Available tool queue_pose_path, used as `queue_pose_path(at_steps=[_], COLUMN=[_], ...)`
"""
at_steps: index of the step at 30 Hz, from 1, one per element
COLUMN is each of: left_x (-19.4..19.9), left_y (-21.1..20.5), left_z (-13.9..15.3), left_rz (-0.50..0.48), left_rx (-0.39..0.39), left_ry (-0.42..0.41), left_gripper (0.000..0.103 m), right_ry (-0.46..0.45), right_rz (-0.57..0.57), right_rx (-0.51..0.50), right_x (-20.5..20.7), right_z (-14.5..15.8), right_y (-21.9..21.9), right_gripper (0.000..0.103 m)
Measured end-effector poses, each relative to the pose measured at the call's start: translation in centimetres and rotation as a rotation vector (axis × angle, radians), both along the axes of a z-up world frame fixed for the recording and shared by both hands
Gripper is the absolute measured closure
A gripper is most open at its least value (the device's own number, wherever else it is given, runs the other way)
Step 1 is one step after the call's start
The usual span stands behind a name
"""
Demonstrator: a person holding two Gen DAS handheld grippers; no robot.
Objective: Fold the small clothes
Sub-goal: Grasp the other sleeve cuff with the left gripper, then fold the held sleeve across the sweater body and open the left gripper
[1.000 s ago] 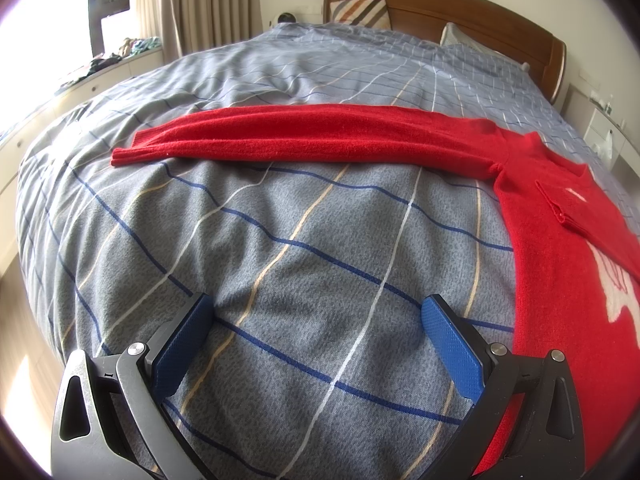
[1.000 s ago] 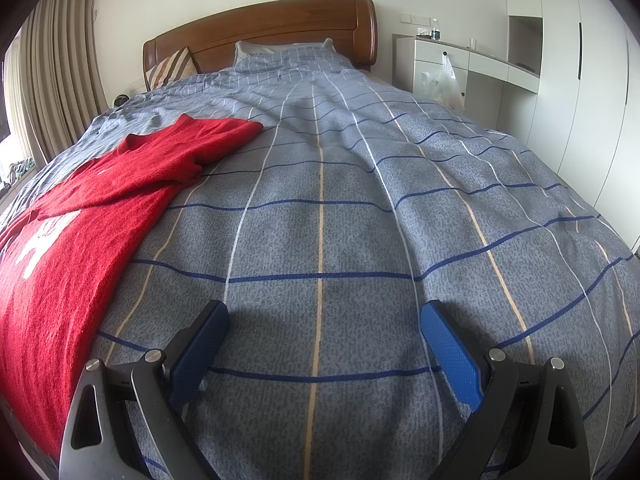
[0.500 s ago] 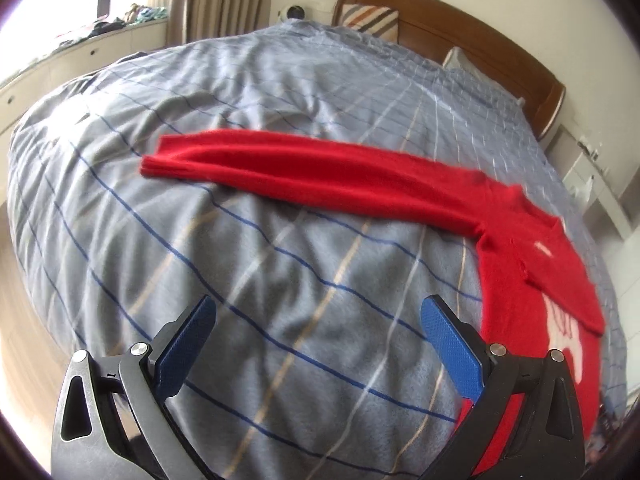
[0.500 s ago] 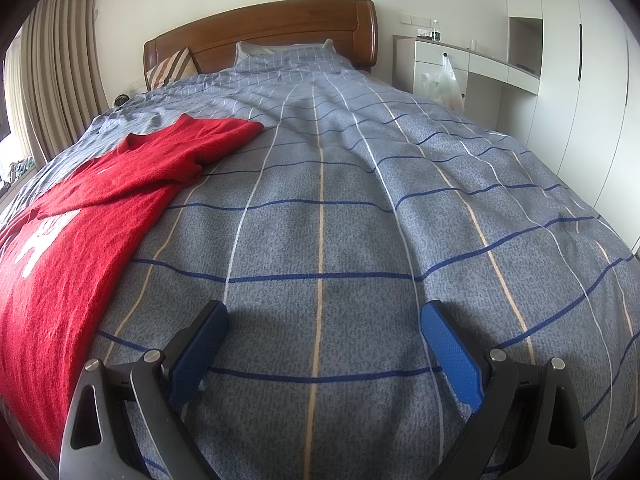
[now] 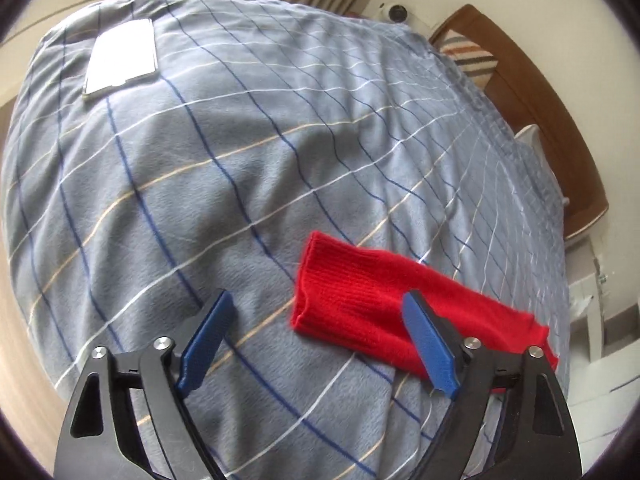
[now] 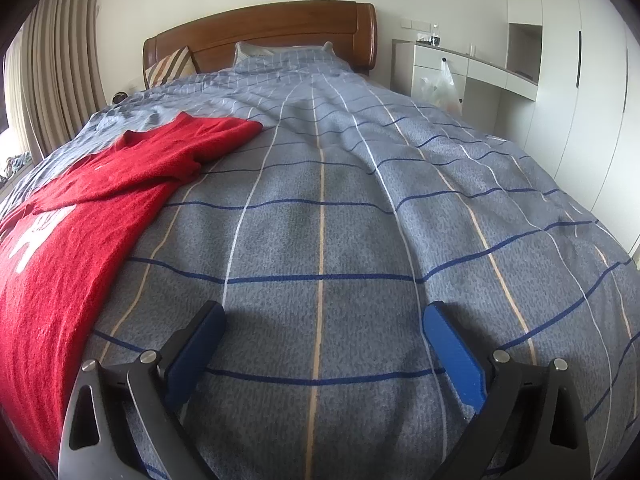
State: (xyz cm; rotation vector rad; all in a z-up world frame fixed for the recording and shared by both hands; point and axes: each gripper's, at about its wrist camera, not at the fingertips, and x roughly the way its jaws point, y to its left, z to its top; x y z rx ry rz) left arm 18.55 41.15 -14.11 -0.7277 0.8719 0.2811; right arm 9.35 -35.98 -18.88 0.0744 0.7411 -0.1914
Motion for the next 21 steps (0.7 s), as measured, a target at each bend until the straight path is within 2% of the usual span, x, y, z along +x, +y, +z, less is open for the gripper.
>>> queue_pose_path(at_steps=[1,2,3,4,5,7,9,11,17,21], left_x=[0.8,1.7,2.5,3.0,3.4,3.8,4.1,4.8,7.6,8.3], left_y=[-0.4,-0.7,-1.2,-1.6,-1.9,-2.5,-4.0,-7.1,-22.8,-33.8], left_z=[-0.2,-0.3,-0.4,-0.3,0.0,1.6,4.5,8.0,17.6,19.9], left_rz=[-0.018,-0.036,-0.054,-0.06,-0.065,-0.072,-0.098,-0.167,-0.523,-0.748], left_rx=[-0.004,0.003,0.02,0.055,0.091,0.139,0.19,0.223,0.196,0.134], left_ry=[0.008,0.021,0.04,0.064,0.076,0.06,0.001,-0.075,-0.301,-0.379], left_gripper=[0.024,0.033,0.052,0.065,0.096,0.099,0.1,0.1,0.1,0.1], right_ry=[0.0,-0.001,-0.001,-0.001,-0.001,-0.001,-0.001,0.0,0.003,0.003], right_rz=[0.0,-0.001,-0.001,0.0,0.0,0.0,0.0,0.0,-0.001,0.0], right_rx=[0.0,-0.002,-0.002,-0.002,-0.001,-0.002,-0.002,-0.002,-0.002,-0.002], right_x=[0.0,0.0,0.1,0.1,0.1,0.1,0.2,0.1,0.2,0.2], right_z=[0.0,0.0,0.0,0.0,0.0,0.0,0.0,0.0,-0.1,-0.1], right_y=[0.0,0.0,-0.1,-0.1,-0.1,0.0,-0.2,0.0,0.0,0.0], right_gripper=[0.004,0.004,0.004,0.004,0.004,0.004,0.004,0.004,0.003,0.003])
